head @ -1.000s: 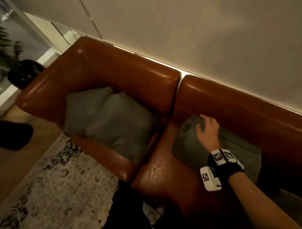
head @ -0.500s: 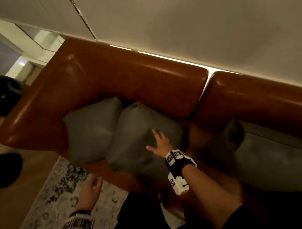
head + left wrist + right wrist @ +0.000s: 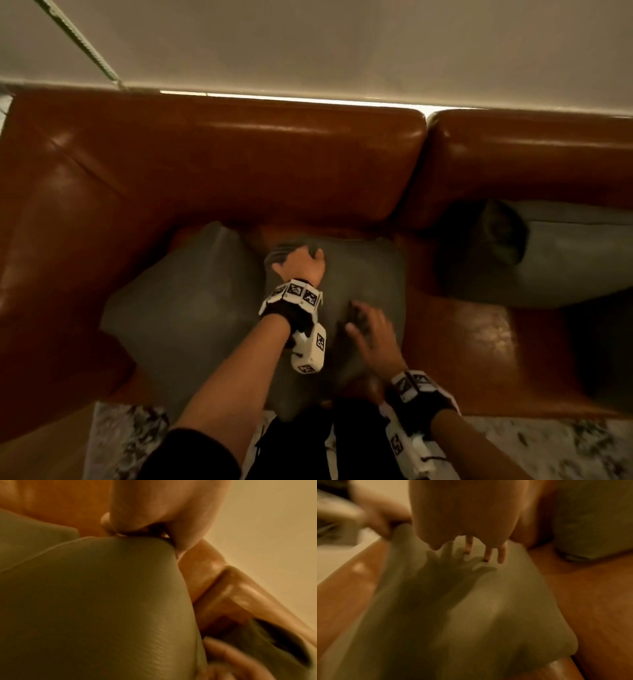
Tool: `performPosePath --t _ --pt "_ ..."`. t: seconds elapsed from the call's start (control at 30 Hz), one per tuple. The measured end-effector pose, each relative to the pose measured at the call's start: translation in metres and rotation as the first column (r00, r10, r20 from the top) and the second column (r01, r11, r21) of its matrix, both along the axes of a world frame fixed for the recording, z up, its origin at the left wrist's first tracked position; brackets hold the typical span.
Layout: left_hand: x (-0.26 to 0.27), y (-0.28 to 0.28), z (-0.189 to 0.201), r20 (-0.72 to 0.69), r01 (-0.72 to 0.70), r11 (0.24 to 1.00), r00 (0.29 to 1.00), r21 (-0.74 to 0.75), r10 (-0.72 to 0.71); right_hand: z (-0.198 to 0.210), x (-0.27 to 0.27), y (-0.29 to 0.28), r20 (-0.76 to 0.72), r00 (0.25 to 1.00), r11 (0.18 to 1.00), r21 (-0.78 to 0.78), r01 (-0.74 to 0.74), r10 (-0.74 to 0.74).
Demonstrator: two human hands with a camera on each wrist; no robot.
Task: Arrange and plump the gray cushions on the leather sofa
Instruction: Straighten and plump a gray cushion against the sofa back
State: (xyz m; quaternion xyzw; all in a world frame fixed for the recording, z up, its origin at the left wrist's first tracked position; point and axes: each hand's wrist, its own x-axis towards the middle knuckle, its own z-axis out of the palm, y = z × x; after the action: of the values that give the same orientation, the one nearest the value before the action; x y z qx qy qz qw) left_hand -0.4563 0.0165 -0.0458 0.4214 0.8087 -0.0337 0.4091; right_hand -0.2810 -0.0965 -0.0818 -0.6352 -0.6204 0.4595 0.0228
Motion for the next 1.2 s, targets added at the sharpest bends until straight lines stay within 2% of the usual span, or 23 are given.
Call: performPosePath --t 0.07,0.13,0.17,0.2,0.27,0.3,0.33,0.37,0.43,0.47,0.53,0.6,0.67,0.73,0.77,0.8,0.9,0.97,1.07,1.13,1.2 --pt "0.024 -0.008 0.015 0.192 0.057 0.982 0.977 0.178 -0.092 -0.005 0.029 0.028 0.009 0.962 0.959 0.08 0.273 -0.274" --pt "0.051 -0.024 0.036 0.435 0.064 0.947 0.877 0.314 -0.204 -0.005 0.066 0.062 0.076 0.851 0.851 0.138 0.507 -0.519" --pt "0.061 -0.033 0.048 0.529 0.052 0.927 0.809 0.372 -0.257 0.002 0.085 0.077 0.101 0.796 0.801 0.115 0.587 -0.597" --pt "0.068 -0.042 0.06 0.59 0.038 0.909 0.749 0.416 -0.301 0.012 0.103 0.089 0.1 0.746 0.752 0.057 0.657 -0.659" --pt "0.071 -0.051 0.084 0.652 0.03 0.88 0.66 0.475 -0.374 0.042 0.135 0.103 -0.024 0.648 0.647 -0.074 0.759 -0.762" --pt "0.066 -0.05 0.097 0.666 0.028 0.862 0.622 0.506 -0.411 0.062 0.148 0.106 -0.091 0.621 0.626 -0.052 0.778 -0.779" --pt "0.058 -0.046 0.106 0.674 0.021 0.845 0.593 0.534 -0.44 0.081 0.156 0.106 -0.15 0.626 0.631 0.016 0.775 -0.765" --pt "0.047 -0.038 0.114 0.676 -0.001 0.833 0.584 0.553 -0.449 0.1 0.162 0.106 -0.193 0.661 0.656 0.102 0.748 -0.725" --pt "0.016 -0.021 0.119 0.634 -0.068 0.783 0.632 0.619 -0.446 0.133 0.158 0.113 -0.274 0.731 0.707 0.2 0.679 -0.625" --pt "-0.003 -0.011 0.114 0.581 -0.063 0.757 0.683 0.65 -0.442 0.142 0.152 0.121 -0.327 0.763 0.738 0.224 0.636 -0.558" --pt "-0.04 0.002 0.092 0.388 0.059 0.734 0.818 0.677 -0.424 0.144 0.136 0.145 -0.329 0.828 0.791 0.278 0.545 -0.455" --pt "-0.071 0.009 0.061 0.222 0.205 0.757 0.879 0.621 -0.421 0.129 0.114 0.173 -0.221 0.856 0.805 0.293 0.516 -0.468" --pt "-0.086 0.016 0.036 0.133 0.356 0.805 0.875 0.475 -0.466 0.104 0.092 0.201 -0.155 0.851 0.837 0.161 0.522 -0.501" --pt "-0.089 0.02 0.018 0.056 0.488 0.838 0.855 0.244 -0.515 0.078 0.069 0.215 -0.19 0.83 0.851 -0.109 0.514 -0.525" --pt "-0.089 0.02 0.013 0.042 0.477 0.857 0.869 0.193 -0.493 0.066 0.059 0.216 -0.202 0.813 0.836 -0.188 0.515 -0.546" --pt "-0.089 0.019 0.008 0.049 0.427 0.882 0.895 0.197 -0.444 0.058 0.051 0.216 -0.191 0.811 0.832 -0.188 0.522 -0.553" --pt "-0.096 0.013 0.007 0.114 0.235 0.926 0.954 0.295 -0.278 0.051 0.039 0.208 -0.071 0.877 0.879 -0.01 0.477 -0.476" --pt "-0.107 0.006 0.015 0.076 0.168 0.918 0.975 0.359 -0.208 0.057 0.038 0.201 -0.066 0.917 0.919 -0.006 0.393 -0.393" --pt "-0.117 -0.005 0.027 -0.039 0.217 0.876 0.974 0.43 -0.222 0.062 0.038 0.192 -0.078 0.938 0.94 0.031 0.341 -0.338" --pt "-0.114 -0.01 0.024 -0.078 0.249 0.898 0.968 0.364 -0.237 0.048 0.029 0.189 -0.047 0.938 0.938 0.028 0.346 -0.344" --pt "-0.106 -0.01 0.012 -0.079 0.235 0.945 0.972 0.227 -0.223 0.025 0.017 0.186 0.012 0.944 0.944 -0.027 0.329 -0.329"
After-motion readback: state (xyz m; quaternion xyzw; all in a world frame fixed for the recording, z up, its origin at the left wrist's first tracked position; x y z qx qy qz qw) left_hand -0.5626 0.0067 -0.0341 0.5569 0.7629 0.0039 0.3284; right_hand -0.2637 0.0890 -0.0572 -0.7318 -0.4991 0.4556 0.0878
